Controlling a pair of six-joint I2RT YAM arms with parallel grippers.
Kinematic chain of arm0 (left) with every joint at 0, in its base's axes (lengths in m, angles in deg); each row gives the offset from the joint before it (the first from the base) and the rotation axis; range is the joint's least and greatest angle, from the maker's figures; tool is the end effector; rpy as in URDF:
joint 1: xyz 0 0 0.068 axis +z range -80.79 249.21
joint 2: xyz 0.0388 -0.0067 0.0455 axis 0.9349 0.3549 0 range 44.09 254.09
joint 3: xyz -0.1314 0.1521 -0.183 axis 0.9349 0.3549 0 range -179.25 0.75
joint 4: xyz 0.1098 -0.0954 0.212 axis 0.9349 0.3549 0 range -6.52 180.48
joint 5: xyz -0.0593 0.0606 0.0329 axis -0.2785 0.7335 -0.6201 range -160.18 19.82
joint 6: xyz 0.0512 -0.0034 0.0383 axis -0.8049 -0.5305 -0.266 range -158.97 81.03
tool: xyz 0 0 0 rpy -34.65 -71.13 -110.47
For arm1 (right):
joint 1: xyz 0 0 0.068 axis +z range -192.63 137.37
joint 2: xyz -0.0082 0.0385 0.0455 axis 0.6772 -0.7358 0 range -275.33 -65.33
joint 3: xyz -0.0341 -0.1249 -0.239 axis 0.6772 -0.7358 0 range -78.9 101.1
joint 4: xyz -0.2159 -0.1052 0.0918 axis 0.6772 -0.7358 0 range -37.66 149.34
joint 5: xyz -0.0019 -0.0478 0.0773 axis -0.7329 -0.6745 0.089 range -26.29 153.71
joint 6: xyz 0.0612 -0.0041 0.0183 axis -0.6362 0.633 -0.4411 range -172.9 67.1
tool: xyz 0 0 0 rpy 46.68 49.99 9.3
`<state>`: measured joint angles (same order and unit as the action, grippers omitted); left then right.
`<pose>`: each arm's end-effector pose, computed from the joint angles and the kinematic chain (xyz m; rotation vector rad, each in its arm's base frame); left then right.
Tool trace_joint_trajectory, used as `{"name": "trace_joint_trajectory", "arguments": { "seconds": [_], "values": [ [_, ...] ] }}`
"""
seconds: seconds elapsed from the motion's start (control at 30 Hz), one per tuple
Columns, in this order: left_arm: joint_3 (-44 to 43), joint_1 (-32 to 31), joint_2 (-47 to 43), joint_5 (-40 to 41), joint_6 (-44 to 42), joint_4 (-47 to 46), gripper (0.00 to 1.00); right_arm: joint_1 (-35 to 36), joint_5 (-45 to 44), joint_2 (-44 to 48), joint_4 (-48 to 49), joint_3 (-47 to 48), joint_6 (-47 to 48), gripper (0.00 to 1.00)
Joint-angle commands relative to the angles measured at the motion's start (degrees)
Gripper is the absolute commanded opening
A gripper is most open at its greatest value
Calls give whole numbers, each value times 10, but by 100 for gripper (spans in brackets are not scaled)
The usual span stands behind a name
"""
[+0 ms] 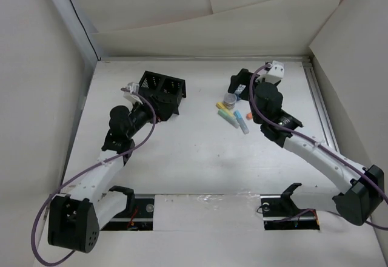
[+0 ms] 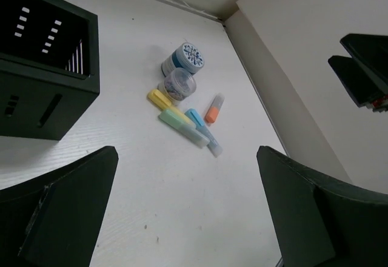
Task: Sort the stationery into containers
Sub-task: Pick up the stationery from the center of the board.
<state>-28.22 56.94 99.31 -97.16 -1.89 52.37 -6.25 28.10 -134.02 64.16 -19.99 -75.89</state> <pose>0.2198 -0.0709 0.2870 0.0619 1.5849 -1.0319 0.2469 0.1460 0.3669 0.2784 1.6247 0.2768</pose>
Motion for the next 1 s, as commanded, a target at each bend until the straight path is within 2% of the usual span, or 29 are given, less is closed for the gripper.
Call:
{"name": "trace_joint_trajectory", "arguments": {
  "seconds": [0.0, 0.07, 0.13, 0.17, 0.23, 0.27, 0.3, 0.4, 0.43, 0.5, 0.53, 0.6, 0.73, 0.87, 0.9, 0.93, 0.97],
  "values": [
    [-80, 0, 24, -2, -10, -26, 100, 20, -29, 6, -2, -2, -22, 100],
    [-121, 0, 61, 27, -10, 25, 100, 26, -44, 11, -7, -2, -22, 100],
    [-138, -6, 78, 27, -10, 24, 100, 26, -61, 26, -14, 3, -22, 100],
    [-144, -13, 89, 54, -22, 18, 100, 26, -67, 31, -23, 12, -22, 100],
    [-170, -61, 100, 107, -46, 23, 100, 20, -73, 47, -31, 19, -22, 100],
    [-184, -82, 108, 127, -86, 23, 100, 20, -73, 47, -38, 24, -22, 100],
    [-201, -123, 131, 160, -102, 23, 100, 15, -73, 53, -38, 24, -22, 100],
    [-294, -172, 207, 212, -140, 73, 100, 10, -73, 67, -51, 35, -27, 100],
    [-313, -180, 230, 205, -141, 79, 100, 5, -63, 73, -56, 35, -27, 100],
    [-361, -180, 275, 172, -132, 85, 100, 4, -63, 94, -56, 35, -27, 39],
    [-369, -180, 315, 150, -117, 79, 100, -1, -76, 101, -56, 35, -35, 22],
    [-389, -180, 346, 128, -117, 49, 100, -6, -81, 113, -76, 30, -43, 0],
    [-430, -191, 402, 120, -122, 35, 100, -11, -88, 113, -116, 36, -68, 0],
    [-488, -211, 471, 129, -147, 35, 75, -17, -88, 113, -121, 17, -82, 3],
    [-503, -226, 483, 142, -148, 42, 60, -23, -82, 113, -121, 17, -87, 3],
    [-537, -235, 494, 157, -157, 70, 40, -29, -82, 106, -121, 17, -87, 5],
    [-558, -244, 506, 174, -177, 91, 40, -29, -74, 98, -133, 17, -87, 5]
  ]
}}
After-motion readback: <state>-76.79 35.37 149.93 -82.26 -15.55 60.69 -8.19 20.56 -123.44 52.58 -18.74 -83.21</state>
